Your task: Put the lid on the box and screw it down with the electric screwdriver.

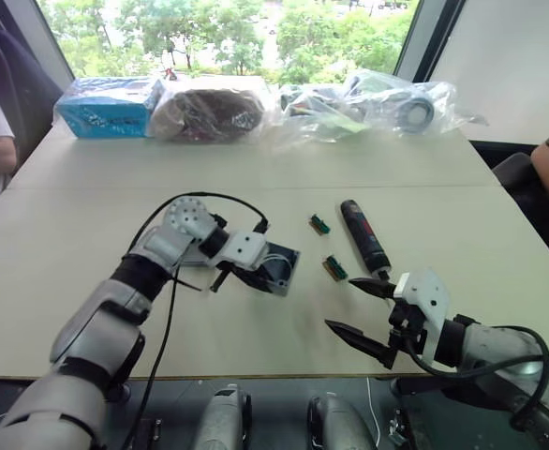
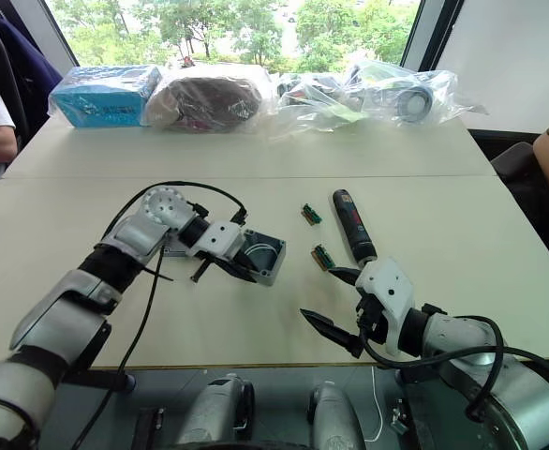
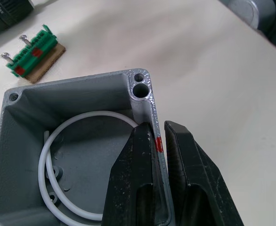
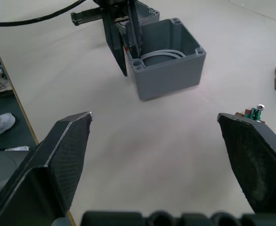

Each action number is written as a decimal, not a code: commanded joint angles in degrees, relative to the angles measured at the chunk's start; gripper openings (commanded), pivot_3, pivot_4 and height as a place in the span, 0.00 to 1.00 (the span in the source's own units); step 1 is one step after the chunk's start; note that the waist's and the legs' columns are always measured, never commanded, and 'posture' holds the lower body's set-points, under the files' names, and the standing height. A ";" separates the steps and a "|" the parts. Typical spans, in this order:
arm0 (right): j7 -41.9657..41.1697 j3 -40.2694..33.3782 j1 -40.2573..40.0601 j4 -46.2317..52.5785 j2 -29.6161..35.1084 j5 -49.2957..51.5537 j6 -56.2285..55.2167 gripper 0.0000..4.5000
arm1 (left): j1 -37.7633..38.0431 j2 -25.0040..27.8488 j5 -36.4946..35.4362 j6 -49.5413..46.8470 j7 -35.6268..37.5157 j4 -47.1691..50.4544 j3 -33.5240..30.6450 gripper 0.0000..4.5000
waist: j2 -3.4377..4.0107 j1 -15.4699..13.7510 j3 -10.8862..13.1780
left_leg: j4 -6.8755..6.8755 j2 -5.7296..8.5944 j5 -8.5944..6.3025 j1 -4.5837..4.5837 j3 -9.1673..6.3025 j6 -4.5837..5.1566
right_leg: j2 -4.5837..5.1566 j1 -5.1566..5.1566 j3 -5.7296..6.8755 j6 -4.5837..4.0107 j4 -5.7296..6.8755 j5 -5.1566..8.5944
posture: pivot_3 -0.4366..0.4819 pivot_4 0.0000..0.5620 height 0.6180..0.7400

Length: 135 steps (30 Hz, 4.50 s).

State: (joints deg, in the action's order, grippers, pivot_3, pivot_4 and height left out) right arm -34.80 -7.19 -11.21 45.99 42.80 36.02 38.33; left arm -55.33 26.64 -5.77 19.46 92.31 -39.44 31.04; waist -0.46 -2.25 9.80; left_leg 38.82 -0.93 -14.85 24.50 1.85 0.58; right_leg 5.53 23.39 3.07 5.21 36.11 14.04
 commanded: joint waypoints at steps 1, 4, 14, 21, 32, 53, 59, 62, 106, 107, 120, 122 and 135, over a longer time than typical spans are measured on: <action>0.22 -0.50 -0.18 1.38 -0.55 -0.42 -1.34 1.00 | -5.33 -2.37 0.53 5.94 0.19 -6.41 1.30 0.02 | -0.01 0.00 0.00 | 0.02 0.00 -0.01 0.00 0.00 0.01 | 0.00 -0.01 0.00 0.00 0.00 0.00 | 0.48 0.27 1.00; 0.57 -0.59 -0.58 1.66 -0.87 -0.59 -1.37 1.00 | -7.77 -2.42 0.69 6.08 0.19 -8.78 4.25 0.02 | -0.06 -0.02 0.04 | 0.06 0.00 -0.01 0.03 -0.01 0.02 | 0.00 -0.01 0.01 0.00 0.00 0.00 | 0.48 0.27 1.00; 1.14 0.17 -1.44 2.35 -1.85 -1.90 -1.59 1.00 | -7.23 0.07 -5.49 2.15 0.19 -7.22 11.86 0.02 | -0.06 0.06 0.04 | 0.10 -0.03 -0.03 0.03 -0.04 0.05 | 0.00 -0.01 0.00 0.00 0.02 0.01 | 0.48 0.27 1.00; 0.92 0.39 -1.11 2.18 -1.77 -2.35 -1.63 1.00 | -6.86 -0.73 -5.17 3.03 0.19 -10.53 11.77 0.02 | -0.07 -0.03 0.04 | 0.15 -0.02 -0.03 0.04 -0.04 0.05 | 0.01 -0.03 0.01 -0.01 0.02 0.01 | 0.48 0.27 1.00; 0.33 0.12 -1.11 2.10 -1.46 -2.13 -1.49 1.00 | -6.44 3.17 -11.91 -3.66 0.19 0.91 8.74 0.79 | -0.07 0.01 0.04 | 0.15 -0.04 -0.03 0.04 -0.05 0.05 | 0.01 -0.03 0.00 -0.01 0.02 0.01 | 0.48 0.27 1.00; -8.05 -0.06 26.93 -3.24 11.52 10.92 11.39 1.00 | 16.35 15.19 -17.13 -74.12 -60.01 40.78 -36.17 0.98 | -0.10 0.53 0.12 | 0.15 -0.24 -0.03 -0.04 -0.13 0.05 | -0.01 -0.09 0.01 0.29 0.10 -0.05 | 0.48 0.27 1.00; -12.56 4.96 37.30 -9.18 11.63 8.51 9.88 1.00 | 22.53 5.57 -16.88 -91.05 -75.37 48.49 -45.74 0.98 | -0.12 0.49 0.12 | 0.15 -0.20 -0.03 -0.04 -0.12 0.04 | 0.01 -0.12 0.02 0.32 0.10 -0.07 | 0.48 0.27 1.00; -14.11 6.11 39.32 -10.79 11.71 7.15 8.86 1.00 | 24.59 0.86 -16.39 -95.29 -79.90 51.78 -47.76 0.98 | -0.17 0.07 0.14 | 0.16 -0.04 -0.01 -0.04 -0.12 0.01 | 0.04 -0.13 0.02 0.31 0.10 -0.07 | 0.48 0.27 1.00; 50.93 2.05 46.55 -26.20 -6.27 72.61 18.47 1.00 | 20.66 -7.47 -23.02 -57.58 -56.82 56.40 -34.41 0.02 | -0.16 1.56 0.16 | -0.03 0.10 0.00 0.03 0.28 -0.02 | 0.44 0.03 -0.08 -0.03 -0.07 -0.24 | 0.48 0.27 1.00; 51.71 2.53 46.41 -25.77 -6.31 73.09 17.74 1.00 | 20.76 -7.41 -23.00 -57.39 -56.92 56.50 -34.24 0.02 | -0.16 1.58 0.16 | -0.03 0.08 0.00 0.03 0.28 -0.01 | 0.40 0.04 -0.08 0.00 -0.07 -0.25 | 0.48 0.27 1.00; 55.81 6.04 44.93 -22.21 -6.57 73.79 11.70 0.12 | 22.27 -7.72 -22.93 -55.07 -58.22 56.03 -33.91 0.00 | -0.19 1.52 0.18 | -0.04 -0.05 -0.01 0.03 0.12 0.00 | 0.07 0.05 -0.08 0.08 -0.05 -0.24 | 0.48 0.27 1.00; 55.99 6.07 44.98 -22.08 -6.71 73.08 11.27 0.05 | 22.56 -7.79 -23.37 -55.44 -58.55 56.23 -33.97 0.00 | -0.12 1.54 0.21 | -0.04 -0.06 -0.01 0.04 0.12 0.00 | 0.08 0.06 -0.09 0.07 -0.06 -0.24 | 0.48 0.27 1.00; 22.43 20.27 46.96 -8.55 13.10 13.03 0.86 0.05 | 22.56 15.83 -39.08 -70.55 -33.64 52.19 -38.63 0.92 | 0.00 1.66 0.31 | -0.26 -0.08 0.00 0.21 0.13 -0.01 | 0.01 0.45 -0.07 -0.12 -0.08 -0.09 | 0.48 0.27 1.00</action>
State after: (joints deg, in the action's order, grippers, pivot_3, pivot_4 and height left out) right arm -5.25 10.44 36.23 34.99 54.49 62.15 46.75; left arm -30.43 39.56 -41.90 -49.50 52.62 13.54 -5.83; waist -0.47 -0.59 10.11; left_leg 38.52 -1.00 -14.86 24.72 1.98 0.58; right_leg 5.53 23.87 3.00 5.10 36.02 13.97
